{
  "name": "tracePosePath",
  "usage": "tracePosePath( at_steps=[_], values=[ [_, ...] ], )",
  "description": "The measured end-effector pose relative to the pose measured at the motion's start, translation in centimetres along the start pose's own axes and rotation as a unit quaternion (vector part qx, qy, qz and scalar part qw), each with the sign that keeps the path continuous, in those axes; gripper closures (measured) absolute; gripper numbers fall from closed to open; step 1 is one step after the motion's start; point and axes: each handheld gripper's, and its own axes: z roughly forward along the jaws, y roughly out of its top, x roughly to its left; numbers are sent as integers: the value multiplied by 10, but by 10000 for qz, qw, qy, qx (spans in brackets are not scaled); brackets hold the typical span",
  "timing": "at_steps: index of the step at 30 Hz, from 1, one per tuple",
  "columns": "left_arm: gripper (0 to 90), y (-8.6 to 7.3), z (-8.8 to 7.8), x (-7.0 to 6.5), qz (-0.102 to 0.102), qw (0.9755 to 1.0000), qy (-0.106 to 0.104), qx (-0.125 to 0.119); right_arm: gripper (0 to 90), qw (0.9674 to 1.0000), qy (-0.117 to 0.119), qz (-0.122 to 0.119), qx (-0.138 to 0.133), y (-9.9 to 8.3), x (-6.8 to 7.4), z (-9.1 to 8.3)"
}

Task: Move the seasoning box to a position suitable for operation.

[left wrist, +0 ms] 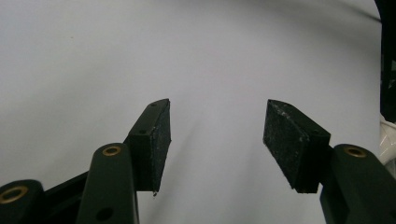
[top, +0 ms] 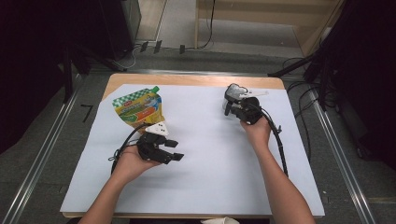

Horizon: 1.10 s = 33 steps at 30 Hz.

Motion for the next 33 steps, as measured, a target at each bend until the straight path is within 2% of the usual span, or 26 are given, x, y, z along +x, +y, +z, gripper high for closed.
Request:
tracePosePath(
  at_steps=[9,11,12,14,15,21,24,28,29,30,31,33],
  values=[
    [423,0,2,0,5,10000,-12,37,900,9998,37,134,-120,7,19,12],
    [423,0,2,1,9,10000,-21,23,900,9995,132,219,-164,9,24,15],
    [423,0,2,1,-8,10000,-26,12,900,9995,183,161,-198,11,30,19],
    [423,-1,2,2,-13,10000,-19,13,900,9995,215,118,-203,12,34,20],
    [423,-1,1,2,-21,10000,-14,30,900,9996,169,43,-211,13,37,20],
    [423,-2,0,3,-48,10000,-18,-18,887,9997,181,80,-174,10,35,10],
    [423,-1,0,3,-47,10000,-16,-19,861,9996,98,47,-243,3,34,0],
    [423,-1,0,2,-46,10000,-20,-31,792,9994,-2,144,-306,-8,28,-12],
    [423,-1,0,2,-48,10000,-18,-33,750,9992,-60,167,-346,-11,26,-15],
    [422,-1,0,2,-44,10000,-22,-31,639,9989,-185,184,-393,-14,22,-19],
    [422,-1,1,2,-47,10000,-23,-22,639,9989,-185,184,-393,-14,22,-19],
    [416,-1,1,3,-42,10000,-21,-1,516,9981,-344,218,-464,-16,18,-22]
  ],
)
